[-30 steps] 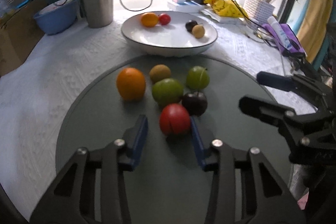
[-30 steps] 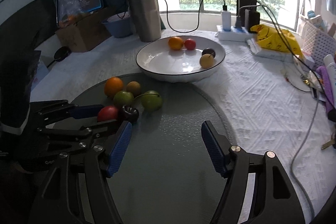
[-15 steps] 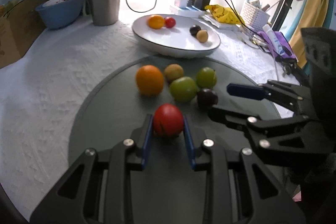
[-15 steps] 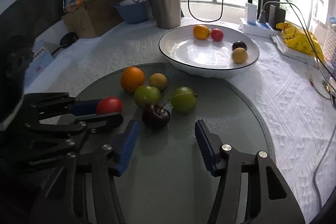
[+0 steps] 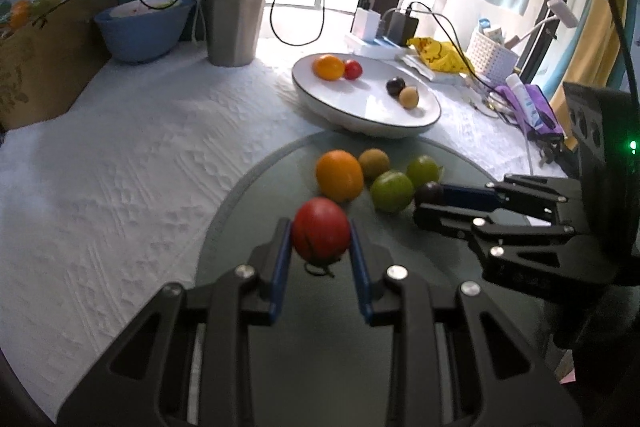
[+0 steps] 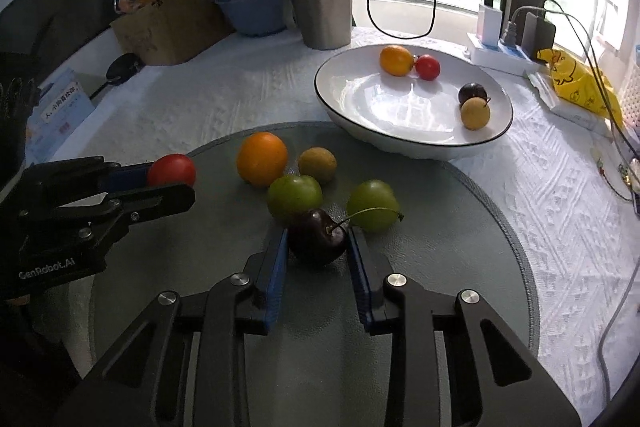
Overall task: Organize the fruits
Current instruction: 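Carry the cherry and tomato over the white plate and release both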
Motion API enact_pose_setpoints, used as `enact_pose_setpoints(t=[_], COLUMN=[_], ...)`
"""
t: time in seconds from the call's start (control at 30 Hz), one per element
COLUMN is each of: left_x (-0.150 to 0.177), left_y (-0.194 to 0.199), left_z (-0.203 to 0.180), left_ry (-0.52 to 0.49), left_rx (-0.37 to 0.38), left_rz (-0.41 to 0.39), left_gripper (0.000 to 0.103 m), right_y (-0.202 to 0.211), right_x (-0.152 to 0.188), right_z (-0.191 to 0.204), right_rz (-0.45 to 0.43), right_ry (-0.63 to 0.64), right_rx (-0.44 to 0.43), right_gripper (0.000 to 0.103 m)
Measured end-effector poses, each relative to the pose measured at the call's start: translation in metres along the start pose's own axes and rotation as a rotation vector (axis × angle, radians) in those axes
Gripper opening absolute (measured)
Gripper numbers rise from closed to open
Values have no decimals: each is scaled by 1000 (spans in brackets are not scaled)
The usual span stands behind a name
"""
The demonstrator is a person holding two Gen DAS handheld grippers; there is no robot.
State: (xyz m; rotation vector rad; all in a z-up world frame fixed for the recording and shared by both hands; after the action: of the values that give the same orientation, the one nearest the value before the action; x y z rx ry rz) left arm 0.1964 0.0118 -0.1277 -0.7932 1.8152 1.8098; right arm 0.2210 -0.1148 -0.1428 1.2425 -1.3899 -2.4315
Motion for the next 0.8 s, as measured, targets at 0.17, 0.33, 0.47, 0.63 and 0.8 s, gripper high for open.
enact_pose_setpoints(t=[0.17, 0.33, 0.47, 0.63, 0.8], left_x=[-8, -21, -31, -47, -62], left_y=[9, 19, 25, 27, 20], left_z=[0, -7, -13, -20, -27], left_ry=[-2, -20, -35, -53, -67], left_rx=[5, 9, 14, 20, 29], left_rz=[-27, -57, -77, -100, -104], left_gripper=[29, 29, 29, 29, 29], right_y=[13, 30, 42, 51, 56], right_x=[-8, -17, -24, -33, -45], right_z=[9, 13, 10, 5, -3], right_rz=[-30, -70, -97, -125, -139], right_ry=[28, 45, 50, 48, 49], right_rx=[6, 12, 19, 26, 29], right_gripper=[32, 32, 32, 32, 32])
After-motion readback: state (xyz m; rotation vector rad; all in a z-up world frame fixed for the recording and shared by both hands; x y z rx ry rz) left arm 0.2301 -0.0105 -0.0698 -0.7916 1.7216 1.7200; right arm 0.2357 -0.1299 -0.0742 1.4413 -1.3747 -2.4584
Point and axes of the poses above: each gripper's, at about its wrist camera, not at the fingertips, and y roughly against the way its jaws point, z to its left, x to its underside, the point moved 2 cm from there along -y, roughly the way its jaws point, and after that the axes turned 13 degrees about -x, right-handed, at the moved point
